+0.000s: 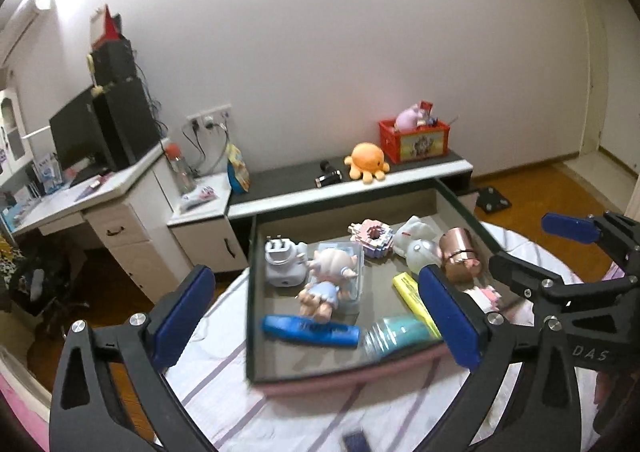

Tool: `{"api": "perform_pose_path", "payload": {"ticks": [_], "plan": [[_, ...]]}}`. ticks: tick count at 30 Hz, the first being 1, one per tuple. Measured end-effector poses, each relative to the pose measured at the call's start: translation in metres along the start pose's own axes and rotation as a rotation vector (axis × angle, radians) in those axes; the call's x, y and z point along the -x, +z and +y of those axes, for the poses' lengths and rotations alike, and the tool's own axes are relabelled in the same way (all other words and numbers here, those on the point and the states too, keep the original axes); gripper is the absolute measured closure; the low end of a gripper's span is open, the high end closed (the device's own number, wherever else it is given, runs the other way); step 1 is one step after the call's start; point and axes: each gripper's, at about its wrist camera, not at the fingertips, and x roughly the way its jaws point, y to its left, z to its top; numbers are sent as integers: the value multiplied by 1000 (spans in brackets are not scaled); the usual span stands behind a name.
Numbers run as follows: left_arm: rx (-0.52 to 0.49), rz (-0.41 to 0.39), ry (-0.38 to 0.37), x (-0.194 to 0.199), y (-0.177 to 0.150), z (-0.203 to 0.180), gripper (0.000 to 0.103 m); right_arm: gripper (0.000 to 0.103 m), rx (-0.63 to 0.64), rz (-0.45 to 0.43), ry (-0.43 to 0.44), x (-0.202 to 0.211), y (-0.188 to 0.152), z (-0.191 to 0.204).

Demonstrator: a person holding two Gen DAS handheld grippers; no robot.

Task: Organize rigid objects
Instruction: 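Carry both items into the pink box and open both tools, then withdraw both tools back over the bed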

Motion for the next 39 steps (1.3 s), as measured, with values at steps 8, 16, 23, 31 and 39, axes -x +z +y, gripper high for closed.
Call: {"api": "perform_pose_path", "payload": {"ticks": [8, 16, 23, 31, 39], "plan": [[61, -136, 19, 101, -24, 10, 0, 20, -6, -140, 37, 104, -23, 28], [106, -248, 35, 188, -67, 4, 0, 20, 45, -273, -14, 188, -67, 59], [112, -313, 30, 234, -98, -7, 0, 19, 17, -377, -46, 232, -101, 63], [84, -357, 22, 258, -110, -18, 0, 19, 6, -407, -85, 259, -117, 67], [74, -369, 30, 269, -113, -22, 0, 19, 1, -411, -94, 268, -126, 68]]}}
